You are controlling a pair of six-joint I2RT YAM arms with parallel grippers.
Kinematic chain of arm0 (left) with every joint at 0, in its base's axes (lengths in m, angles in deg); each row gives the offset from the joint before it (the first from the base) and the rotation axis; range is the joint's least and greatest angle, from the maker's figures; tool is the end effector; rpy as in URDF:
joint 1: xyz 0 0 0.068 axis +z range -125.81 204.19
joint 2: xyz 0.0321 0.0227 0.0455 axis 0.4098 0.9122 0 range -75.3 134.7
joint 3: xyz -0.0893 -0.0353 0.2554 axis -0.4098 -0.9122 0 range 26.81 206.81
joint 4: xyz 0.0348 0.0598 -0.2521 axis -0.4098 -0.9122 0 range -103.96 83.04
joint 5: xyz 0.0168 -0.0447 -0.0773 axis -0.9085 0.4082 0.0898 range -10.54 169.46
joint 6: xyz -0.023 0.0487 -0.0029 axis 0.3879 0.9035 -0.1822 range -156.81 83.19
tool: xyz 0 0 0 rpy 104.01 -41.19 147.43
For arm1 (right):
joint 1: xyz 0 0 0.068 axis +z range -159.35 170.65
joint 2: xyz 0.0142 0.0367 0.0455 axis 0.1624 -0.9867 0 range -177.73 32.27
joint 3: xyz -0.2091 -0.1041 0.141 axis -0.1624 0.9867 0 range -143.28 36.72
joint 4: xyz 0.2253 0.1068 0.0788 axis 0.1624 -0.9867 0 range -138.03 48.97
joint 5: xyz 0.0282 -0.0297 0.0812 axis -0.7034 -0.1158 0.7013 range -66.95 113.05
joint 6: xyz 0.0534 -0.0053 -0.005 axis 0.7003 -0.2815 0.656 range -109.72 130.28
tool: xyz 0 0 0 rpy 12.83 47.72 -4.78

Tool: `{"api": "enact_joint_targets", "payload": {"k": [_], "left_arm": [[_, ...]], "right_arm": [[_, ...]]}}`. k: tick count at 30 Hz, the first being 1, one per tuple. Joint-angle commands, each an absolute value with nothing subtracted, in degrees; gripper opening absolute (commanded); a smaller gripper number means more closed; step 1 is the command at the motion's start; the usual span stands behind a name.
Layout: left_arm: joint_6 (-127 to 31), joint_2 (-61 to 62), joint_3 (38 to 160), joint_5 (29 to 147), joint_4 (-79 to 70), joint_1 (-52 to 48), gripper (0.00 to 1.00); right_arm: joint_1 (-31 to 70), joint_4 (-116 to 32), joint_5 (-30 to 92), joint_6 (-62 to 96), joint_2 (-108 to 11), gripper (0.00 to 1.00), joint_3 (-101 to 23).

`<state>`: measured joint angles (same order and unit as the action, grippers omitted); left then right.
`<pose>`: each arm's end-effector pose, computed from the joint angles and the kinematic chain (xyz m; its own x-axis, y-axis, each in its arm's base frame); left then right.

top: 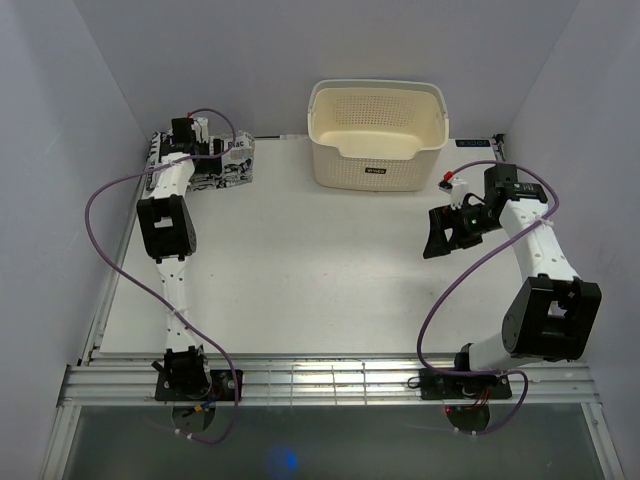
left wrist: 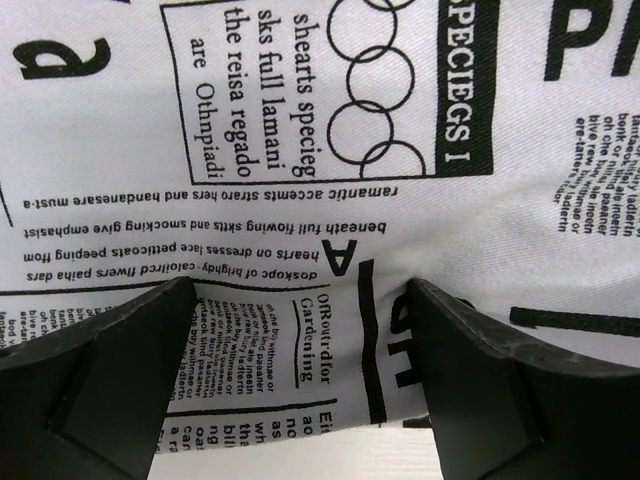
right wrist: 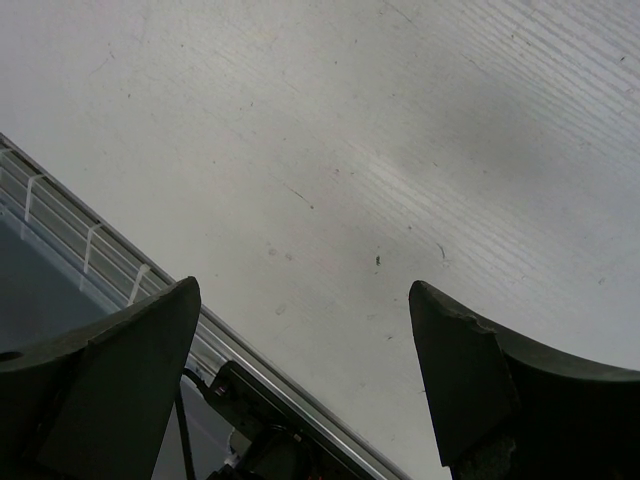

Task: Fold and stack the trousers
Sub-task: Neatly place the folded trousers to the corner

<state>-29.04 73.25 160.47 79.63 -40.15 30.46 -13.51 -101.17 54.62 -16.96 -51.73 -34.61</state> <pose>0.5672 0.0621 0.1647 -0.7474 0.0540 -0.6622 -0.0062 0.9961 0.0882 0.2762 -0.0013 0.2812 -0.8049 -0.3324 -0.4915 -0.5183 0.7972 0.3096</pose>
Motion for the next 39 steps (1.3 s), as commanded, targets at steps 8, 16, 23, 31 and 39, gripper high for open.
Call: {"api": "enact_joint_targets", "payload": {"k": [8,16,23,31,39], "left_arm": [[-25.1,68.6,157.7,75.3,-37.9,31.5,0.98],[-23.8,58.2,157.8,74.9,-22.7,31.1,0.98],[-24.6,50.6,161.8,81.6,-15.8,31.1,0.98],[-27.0,36.2,155.0,89.0,-32.8,31.1,0.98],[-32.9,13.1,126.0,103.7,-47.3,31.0,0.98]], "right_arm": [[-13.8,-100.4,57.9,-15.2,-49.6,0.90,-32.6],[-13.8,-98.5,59.3,-13.5,-45.2,0.90,-29.5],[-13.8,-99.1,60.0,-12.9,-41.1,0.90,-29.2],[-13.8,-99.9,61.5,-13.4,-36.6,0.90,-28.9],[-13.8,-99.1,62.1,-14.1,-34.1,0.90,-26.7]]}}
